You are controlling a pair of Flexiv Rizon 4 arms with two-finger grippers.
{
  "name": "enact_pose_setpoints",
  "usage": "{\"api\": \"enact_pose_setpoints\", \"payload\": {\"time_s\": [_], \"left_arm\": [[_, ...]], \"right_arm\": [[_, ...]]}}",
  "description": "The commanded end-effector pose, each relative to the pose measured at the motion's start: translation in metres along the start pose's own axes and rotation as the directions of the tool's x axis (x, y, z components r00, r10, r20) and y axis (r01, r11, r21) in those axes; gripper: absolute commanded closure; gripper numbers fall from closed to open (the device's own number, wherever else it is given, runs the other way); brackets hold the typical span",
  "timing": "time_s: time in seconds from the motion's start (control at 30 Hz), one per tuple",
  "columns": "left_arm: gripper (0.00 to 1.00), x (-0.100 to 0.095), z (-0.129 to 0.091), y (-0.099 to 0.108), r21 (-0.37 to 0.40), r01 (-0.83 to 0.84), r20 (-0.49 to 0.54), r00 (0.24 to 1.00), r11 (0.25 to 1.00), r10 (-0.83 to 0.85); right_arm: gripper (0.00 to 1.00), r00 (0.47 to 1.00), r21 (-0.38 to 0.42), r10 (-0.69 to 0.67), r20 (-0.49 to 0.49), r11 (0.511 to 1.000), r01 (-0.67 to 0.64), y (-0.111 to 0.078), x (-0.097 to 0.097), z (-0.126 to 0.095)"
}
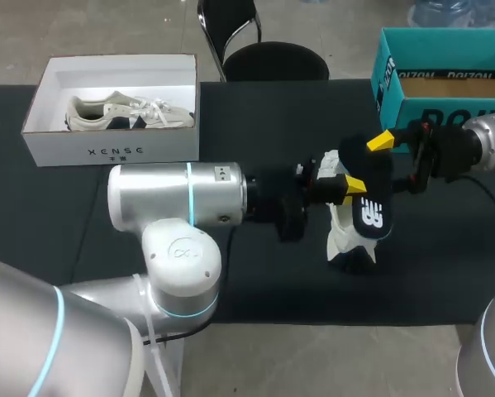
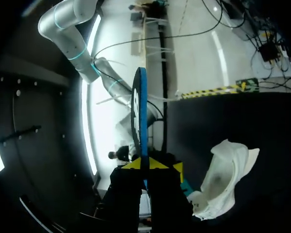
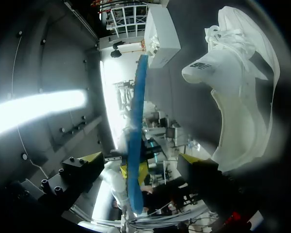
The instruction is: Take the shoe out of the shoebox, open the shoe tongue, remove and reinsert the insole, then place the shoe into the shoebox
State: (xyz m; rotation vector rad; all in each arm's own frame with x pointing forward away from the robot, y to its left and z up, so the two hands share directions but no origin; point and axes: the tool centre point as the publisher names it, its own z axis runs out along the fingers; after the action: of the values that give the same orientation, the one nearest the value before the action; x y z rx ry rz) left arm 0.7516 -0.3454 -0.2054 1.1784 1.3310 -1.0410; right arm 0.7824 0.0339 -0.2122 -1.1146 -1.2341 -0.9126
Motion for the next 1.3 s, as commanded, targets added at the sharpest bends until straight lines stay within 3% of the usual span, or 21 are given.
{"api": "enact_pose_setpoints", "payload": {"time_s": [0.03, 0.2, 0.8, 1.2, 1.23, 1.27, 1.3], "left_arm": [[1.0, -0.001, 0.046, 0.013, -0.049, -0.011, 0.005, 1.0, 0.999, 0.011], [1.0, -0.003, 0.044, 0.027, -0.076, -0.023, 0.004, 1.0, 0.997, 0.024], [1.0, -0.002, 0.011, 0.041, -0.12, -0.025, -0.015, 1.0, 0.992, 0.023], [1.0, 0.002, -0.009, 0.03, -0.128, -0.014, -0.029, 1.0, 0.992, 0.01], [1.0, 0.003, -0.008, 0.03, -0.127, -0.014, -0.028, 1.0, 0.992, 0.01], [1.0, 0.003, -0.007, 0.03, -0.124, -0.014, -0.028, 1.0, 0.992, 0.011], [1.0, 0.003, -0.005, 0.028, -0.121, -0.014, -0.027, 1.0, 0.993, 0.011]], "right_arm": [[0.0, 1.0, -0.003, 0.0, 0.002, 1.0, 0.0, 0.0, 0.0, 0.001], [0.0, 1.0, -0.003, 0.0, 0.002, 1.0, 0.0, 0.0, 0.0, 0.001], [0.0, 1.0, -0.003, 0.0, 0.002, 1.0, 0.0, 0.0, 0.0, 0.001], [0.0, 1.0, -0.003, 0.0, 0.002, 1.0, 0.0, 0.0, 0.0, 0.001], [0.03, 1.0, -0.003, 0.0, 0.002, 1.0, 0.0, 0.0, 0.0, 0.001], [0.4, 1.0, -0.003, 0.0, 0.002, 1.0, 0.0, 0.0, 0.0, 0.001], [0.61, 1.0, -0.003, 0.0, 0.002, 1.0, 0.0, 0.0, 0.0, 0.001]]}}
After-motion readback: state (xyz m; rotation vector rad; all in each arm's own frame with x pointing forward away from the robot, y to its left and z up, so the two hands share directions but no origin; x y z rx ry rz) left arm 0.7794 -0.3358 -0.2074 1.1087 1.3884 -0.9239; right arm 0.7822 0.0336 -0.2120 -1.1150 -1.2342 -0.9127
